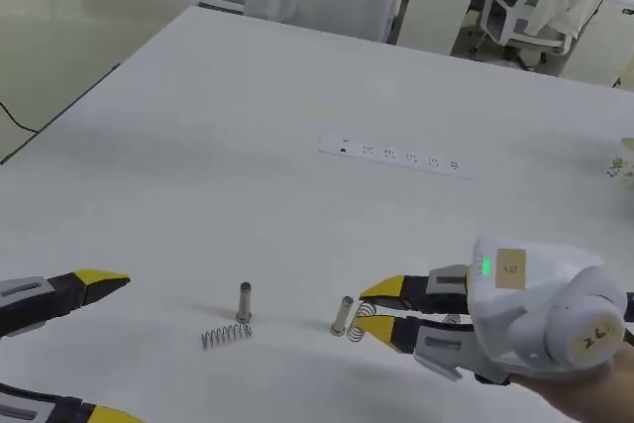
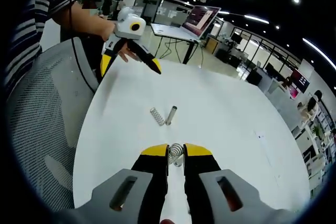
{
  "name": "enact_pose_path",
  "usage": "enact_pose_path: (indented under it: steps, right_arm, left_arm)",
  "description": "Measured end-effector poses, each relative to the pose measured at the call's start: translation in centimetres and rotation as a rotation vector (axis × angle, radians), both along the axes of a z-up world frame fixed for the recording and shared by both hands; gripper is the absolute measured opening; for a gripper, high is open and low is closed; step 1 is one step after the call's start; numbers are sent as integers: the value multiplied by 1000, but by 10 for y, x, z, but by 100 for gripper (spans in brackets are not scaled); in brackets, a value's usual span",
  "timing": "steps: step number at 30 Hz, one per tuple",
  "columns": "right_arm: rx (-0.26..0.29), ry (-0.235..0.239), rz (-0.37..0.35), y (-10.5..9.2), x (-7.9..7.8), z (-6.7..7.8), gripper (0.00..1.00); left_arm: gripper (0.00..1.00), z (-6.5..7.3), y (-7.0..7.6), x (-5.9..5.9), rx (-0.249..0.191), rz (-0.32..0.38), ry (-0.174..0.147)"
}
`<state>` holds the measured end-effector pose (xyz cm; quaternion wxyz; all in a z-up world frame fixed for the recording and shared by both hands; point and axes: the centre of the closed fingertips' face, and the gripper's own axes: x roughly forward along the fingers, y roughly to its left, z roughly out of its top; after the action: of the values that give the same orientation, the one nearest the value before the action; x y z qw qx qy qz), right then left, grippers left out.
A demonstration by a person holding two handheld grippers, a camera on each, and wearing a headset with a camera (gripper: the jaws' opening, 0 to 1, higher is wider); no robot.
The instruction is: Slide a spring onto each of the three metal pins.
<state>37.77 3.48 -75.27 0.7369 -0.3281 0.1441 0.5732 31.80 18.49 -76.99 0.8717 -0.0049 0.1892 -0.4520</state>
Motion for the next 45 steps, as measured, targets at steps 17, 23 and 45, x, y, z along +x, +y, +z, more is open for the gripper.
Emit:
enact_pose_path:
  steps: [17,23,45]
  right_arm:
    - [23,-4,-53,5,34,8,7]
    - [20,6,-60,6,37,5,7]
    - [0,41,-66,8,37,-13,8]
  left_arm:
    - [98,0,-1,-2,-1,-1,6]
    - [97,0,0,-2,-2,2,5]
    - [97,4,2,2,-12,18,-5]
